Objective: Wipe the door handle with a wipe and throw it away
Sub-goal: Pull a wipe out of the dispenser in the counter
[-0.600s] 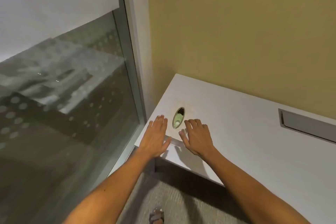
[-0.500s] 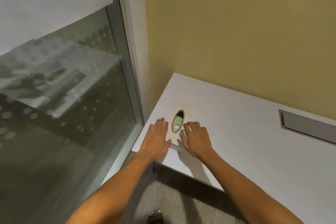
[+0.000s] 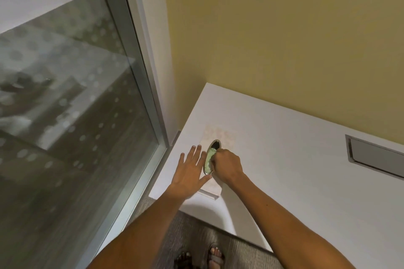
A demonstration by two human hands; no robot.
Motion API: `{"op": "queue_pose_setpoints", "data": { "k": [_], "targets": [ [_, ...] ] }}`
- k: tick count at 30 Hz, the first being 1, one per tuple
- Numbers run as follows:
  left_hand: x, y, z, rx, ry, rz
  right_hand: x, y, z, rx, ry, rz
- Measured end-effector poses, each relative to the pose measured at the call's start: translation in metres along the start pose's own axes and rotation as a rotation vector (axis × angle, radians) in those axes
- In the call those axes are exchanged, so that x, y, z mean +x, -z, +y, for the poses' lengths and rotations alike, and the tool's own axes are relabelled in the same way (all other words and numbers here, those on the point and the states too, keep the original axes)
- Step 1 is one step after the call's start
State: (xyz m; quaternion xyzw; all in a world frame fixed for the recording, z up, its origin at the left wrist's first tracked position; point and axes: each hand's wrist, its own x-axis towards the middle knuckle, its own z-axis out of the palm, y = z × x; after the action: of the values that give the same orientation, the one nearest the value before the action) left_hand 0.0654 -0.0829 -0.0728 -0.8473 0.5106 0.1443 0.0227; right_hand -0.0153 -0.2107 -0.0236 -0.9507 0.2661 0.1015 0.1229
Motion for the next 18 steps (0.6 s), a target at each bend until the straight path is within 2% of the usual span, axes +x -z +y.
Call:
{"op": "queue_pose_setpoints", "data": {
  "k": [5,12,18],
  "targets": [
    [0.008,-0.009,-0.003,0.011,0.006,-0.066,0.020,0.003,-0.012,-0.064,-0.080,-0.109],
    [0.001,-0.027,-0.006,-0.149,-0.094,0.136,0.026,-0.010,-0.018,-0.133,-0.098,-0.096],
    [0.005,-0.026,-0.004,-0.125,-0.005,0.053,0.029,-0.012,-0.014,-0.101,-0.067,-0.099]
  ]
}}
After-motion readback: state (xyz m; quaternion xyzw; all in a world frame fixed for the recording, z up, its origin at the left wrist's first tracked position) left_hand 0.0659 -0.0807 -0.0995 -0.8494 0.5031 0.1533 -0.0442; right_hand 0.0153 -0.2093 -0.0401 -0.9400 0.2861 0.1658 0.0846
